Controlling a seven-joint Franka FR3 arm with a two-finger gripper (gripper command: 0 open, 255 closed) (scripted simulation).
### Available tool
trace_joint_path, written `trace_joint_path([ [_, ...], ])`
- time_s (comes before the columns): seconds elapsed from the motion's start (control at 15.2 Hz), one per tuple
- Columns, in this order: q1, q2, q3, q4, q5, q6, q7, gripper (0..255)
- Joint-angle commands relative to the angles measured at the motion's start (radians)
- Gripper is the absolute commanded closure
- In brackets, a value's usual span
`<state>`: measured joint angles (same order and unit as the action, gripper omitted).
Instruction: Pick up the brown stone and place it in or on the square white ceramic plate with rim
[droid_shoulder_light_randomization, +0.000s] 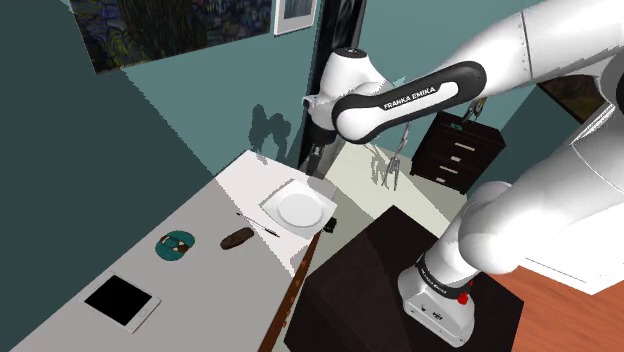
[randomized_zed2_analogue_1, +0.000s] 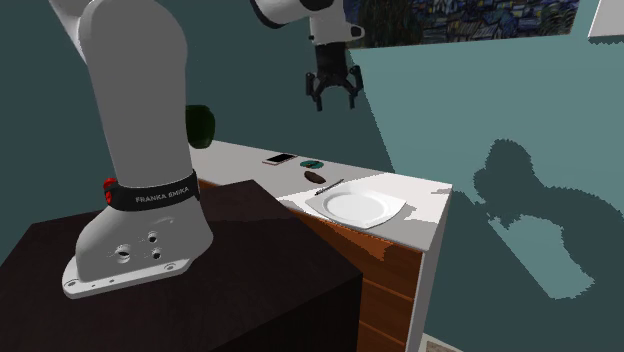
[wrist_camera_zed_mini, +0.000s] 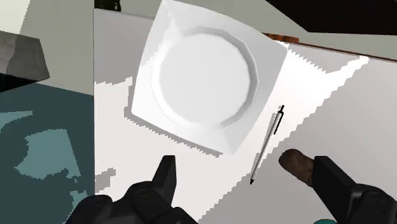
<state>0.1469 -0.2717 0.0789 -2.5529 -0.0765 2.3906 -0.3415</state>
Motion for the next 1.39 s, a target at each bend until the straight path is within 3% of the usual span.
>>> trace_joint_path([
  [0.0, 0.016, 0.076, 0.009, 0.006, -0.004, 0.080, -0.026, 0],
  [0.53, 0.060, 0.363, 0.049, 0.082, -0.051, 0.319, -0.117, 0],
  [1.32, 0.178, 0.783, 0.049, 0.296, -0.224, 0.557, -0.182, 0],
])
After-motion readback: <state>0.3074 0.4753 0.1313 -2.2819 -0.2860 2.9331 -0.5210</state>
